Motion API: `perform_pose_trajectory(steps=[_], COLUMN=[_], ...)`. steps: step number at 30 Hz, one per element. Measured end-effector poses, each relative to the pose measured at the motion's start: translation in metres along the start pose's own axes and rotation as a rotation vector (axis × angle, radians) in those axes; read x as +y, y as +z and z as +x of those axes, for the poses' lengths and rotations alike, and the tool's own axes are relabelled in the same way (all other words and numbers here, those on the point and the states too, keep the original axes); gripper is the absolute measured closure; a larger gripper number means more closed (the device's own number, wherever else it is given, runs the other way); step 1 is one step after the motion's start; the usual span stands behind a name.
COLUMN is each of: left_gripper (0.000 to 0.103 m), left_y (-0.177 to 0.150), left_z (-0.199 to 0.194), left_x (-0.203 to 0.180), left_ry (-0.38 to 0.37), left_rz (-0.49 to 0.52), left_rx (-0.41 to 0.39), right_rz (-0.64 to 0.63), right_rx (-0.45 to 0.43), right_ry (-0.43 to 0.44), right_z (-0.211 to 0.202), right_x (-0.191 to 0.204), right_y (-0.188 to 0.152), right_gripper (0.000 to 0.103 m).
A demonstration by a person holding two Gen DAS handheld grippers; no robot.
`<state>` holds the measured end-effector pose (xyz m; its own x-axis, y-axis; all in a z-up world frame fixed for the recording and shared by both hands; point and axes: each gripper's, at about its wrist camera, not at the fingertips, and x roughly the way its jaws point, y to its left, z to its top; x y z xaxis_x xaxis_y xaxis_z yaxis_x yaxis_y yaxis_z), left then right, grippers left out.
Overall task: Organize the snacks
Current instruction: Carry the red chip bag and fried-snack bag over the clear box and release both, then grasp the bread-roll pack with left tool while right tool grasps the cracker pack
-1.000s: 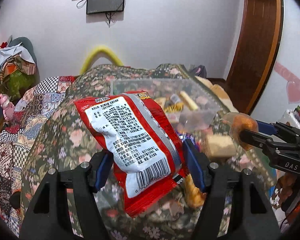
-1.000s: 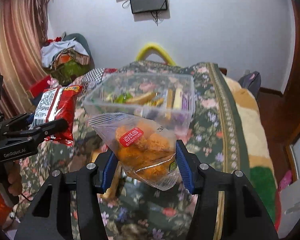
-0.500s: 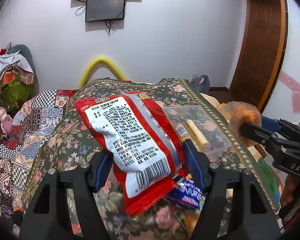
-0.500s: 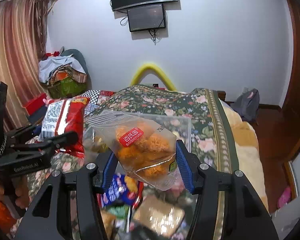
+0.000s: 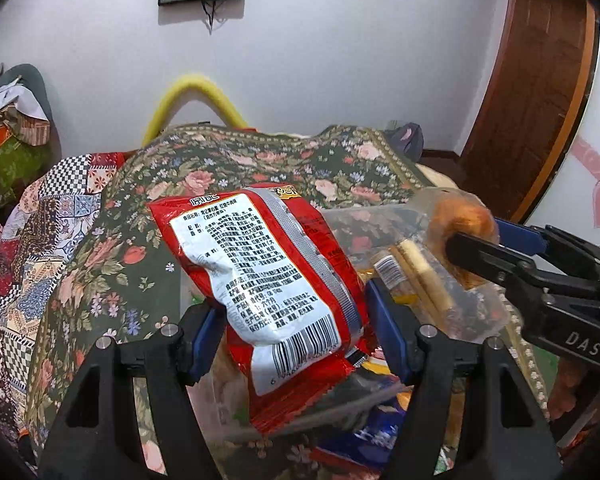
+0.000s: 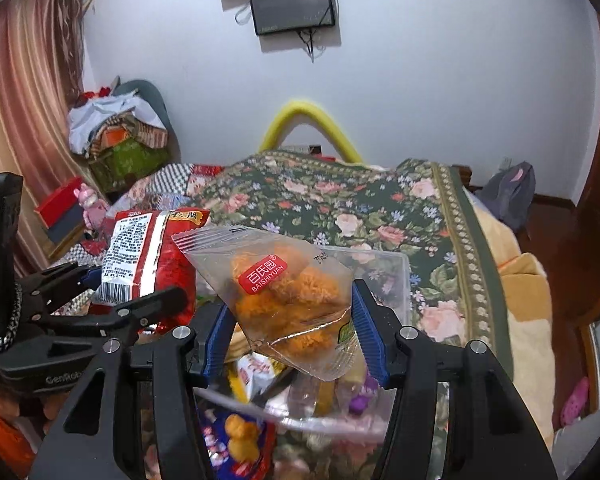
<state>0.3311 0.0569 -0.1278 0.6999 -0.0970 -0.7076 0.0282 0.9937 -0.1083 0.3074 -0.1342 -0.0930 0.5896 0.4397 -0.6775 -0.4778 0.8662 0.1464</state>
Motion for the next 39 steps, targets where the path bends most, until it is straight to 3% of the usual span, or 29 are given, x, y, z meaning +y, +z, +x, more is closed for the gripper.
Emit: perform_pose_trajectory(steps=[9,18,20,31,39], left_gripper=[0.035,0.035,0.035,0.035,0.034], left_y=[0.005,0.005,0.005,-0.009,-0.043], left_z=[0.030,0.026,0.019,-0.044,-0.072], left_x=[0.009,0.016,0.016,-0.001,-0.023], left_ry=[0.029,0.039,0.032,0.009,-0.045], left_rz=[-0.017,-0.046,-0.049,-0.016,-0.002], left_rx=[0.053,0.064,0.062,0.002,0.030], right_rz=[-0.041,-0.081,-0.079,-0.087,-0.075], right_rx=[0.114,0.135,0.135,0.043,0.015], right_ry=[-0.022,-0.037,-0.030,-0.027,-0.045], right_z=[0.039,0.041,0.041,-0.015,-0.058], right_x=[0.003,0.007,0.006,0.006,-0.002], right_y=[0.001,0.001,0.003,-0.005,-0.029], right_gripper=[0.051,0.046,0.040,0.027,0.020])
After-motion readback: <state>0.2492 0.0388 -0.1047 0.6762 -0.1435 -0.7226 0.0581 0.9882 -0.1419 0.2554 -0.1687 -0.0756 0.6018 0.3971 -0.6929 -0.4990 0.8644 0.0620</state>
